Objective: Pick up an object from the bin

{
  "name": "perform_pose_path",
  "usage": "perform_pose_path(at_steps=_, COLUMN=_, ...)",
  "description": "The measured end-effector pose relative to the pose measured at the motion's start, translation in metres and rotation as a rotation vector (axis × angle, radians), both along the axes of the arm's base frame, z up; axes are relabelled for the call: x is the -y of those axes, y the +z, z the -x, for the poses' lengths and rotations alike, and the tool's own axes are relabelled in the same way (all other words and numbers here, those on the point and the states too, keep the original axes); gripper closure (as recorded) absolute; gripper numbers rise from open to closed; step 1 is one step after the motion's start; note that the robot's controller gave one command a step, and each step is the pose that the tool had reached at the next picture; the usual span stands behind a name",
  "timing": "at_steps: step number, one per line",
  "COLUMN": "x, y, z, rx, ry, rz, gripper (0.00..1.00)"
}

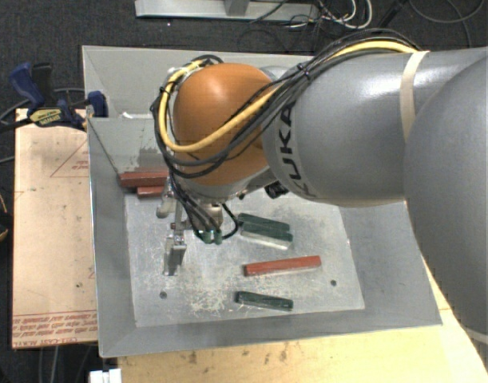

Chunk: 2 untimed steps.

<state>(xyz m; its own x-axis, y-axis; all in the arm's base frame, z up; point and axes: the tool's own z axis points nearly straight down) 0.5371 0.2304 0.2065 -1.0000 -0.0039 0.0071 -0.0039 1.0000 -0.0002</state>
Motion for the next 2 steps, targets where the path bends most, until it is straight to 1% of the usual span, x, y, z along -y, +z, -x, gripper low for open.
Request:
perform_pose_path(at_steps=1, x=0.001, y=0.004, z=-0.002, rx=0.007, ry=-0.003, rz=-0.001, gripper=0.0)
perform_pose_path(at_steps=2, x=0.017, y=-0.042, z=-0.013, rx=0.015, ry=0.002, rz=-0.005, gripper=0.0)
